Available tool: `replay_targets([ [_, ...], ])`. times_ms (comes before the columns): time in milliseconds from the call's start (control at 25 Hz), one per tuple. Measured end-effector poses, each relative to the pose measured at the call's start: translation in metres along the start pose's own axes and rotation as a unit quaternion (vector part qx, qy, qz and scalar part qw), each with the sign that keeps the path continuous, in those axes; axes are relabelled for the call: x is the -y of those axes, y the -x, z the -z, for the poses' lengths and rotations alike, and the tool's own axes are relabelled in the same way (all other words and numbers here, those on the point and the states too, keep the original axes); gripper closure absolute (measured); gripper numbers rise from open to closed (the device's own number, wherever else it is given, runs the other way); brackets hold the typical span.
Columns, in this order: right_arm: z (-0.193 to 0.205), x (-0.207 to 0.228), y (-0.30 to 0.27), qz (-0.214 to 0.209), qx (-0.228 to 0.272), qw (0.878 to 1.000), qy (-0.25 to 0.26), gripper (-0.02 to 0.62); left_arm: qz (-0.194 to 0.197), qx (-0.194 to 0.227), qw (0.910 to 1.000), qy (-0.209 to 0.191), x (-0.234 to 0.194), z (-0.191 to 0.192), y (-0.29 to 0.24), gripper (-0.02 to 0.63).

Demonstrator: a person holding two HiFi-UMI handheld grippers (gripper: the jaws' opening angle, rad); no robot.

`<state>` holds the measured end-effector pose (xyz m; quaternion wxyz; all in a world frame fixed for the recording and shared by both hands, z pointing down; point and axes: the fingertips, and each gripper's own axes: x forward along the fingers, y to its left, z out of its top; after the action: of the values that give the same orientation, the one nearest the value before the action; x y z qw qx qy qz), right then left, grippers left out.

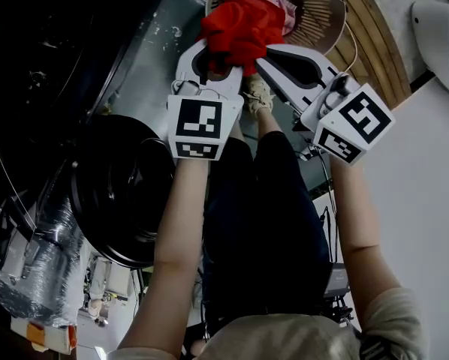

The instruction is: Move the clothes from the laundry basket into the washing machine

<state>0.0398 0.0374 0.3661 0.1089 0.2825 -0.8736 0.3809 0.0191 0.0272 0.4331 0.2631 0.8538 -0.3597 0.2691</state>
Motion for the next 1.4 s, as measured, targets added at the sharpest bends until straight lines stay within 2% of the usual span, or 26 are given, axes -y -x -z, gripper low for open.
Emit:
replay_targets([
  [80,0.014,0.011,-0.005,0.031,-0.027,0.999,0.001,0.579,-0.042,0.013,0.9986,0.031,-0.029,-0.002,0.019,0.474],
  [160,0.024,0.021,-0.012,0.065,-0.043,0.997,-0.006,0.58,-0.104,0.023,0.9926,0.058,-0.067,-0.001,0.044,0.476],
  [320,0.027,0.016,-0.027,0.039,-0.023,0.998,-0.04,0.58,-0.232,0.035,0.9674,0.094,-0.135,0.019,0.09,0.474],
  [440,0.037,0.016,-0.042,0.039,-0.04,0.998,-0.036,0.58,-0.288,0.049,0.9484,0.124,-0.176,0.032,0.102,0.474],
  [600,0.047,0.031,-0.061,0.043,-0.041,0.997,-0.054,0.58,-0.314,0.07,0.9316,0.168,-0.219,0.036,0.093,0.472],
  [720,0.053,0.042,-0.067,0.052,-0.036,0.996,-0.069,0.58,-0.353,0.092,0.9174,0.158,-0.252,0.034,0.093,0.474],
  [840,0.053,0.051,-0.072,0.056,-0.028,0.996,-0.071,0.58,-0.395,0.089,0.9015,0.153,-0.295,0.036,0.091,0.472],
  [920,0.055,0.055,-0.072,0.06,-0.023,0.995,-0.079,0.58,-0.41,0.092,0.894,0.156,-0.32,0.031,0.09,0.472],
  [1080,0.06,0.056,-0.074,0.061,-0.022,0.994,-0.09,0.58,-0.43,0.103,0.8914,0.101,-0.348,0.002,0.093,0.469],
  [1200,0.068,0.045,-0.074,0.051,-0.035,0.994,-0.086,0.58,-0.455,0.132,0.8776,0.072,-0.357,-0.02,0.108,0.468],
  [1280,0.076,0.037,-0.07,0.045,-0.044,0.994,-0.087,0.58,-0.459,0.144,0.8718,0.095,-0.368,-0.023,0.108,0.465],
  [1400,0.09,0.029,-0.063,0.045,-0.056,0.993,-0.097,0.58,-0.443,0.13,0.8698,0.174,-0.382,-0.003,0.091,0.354],
])
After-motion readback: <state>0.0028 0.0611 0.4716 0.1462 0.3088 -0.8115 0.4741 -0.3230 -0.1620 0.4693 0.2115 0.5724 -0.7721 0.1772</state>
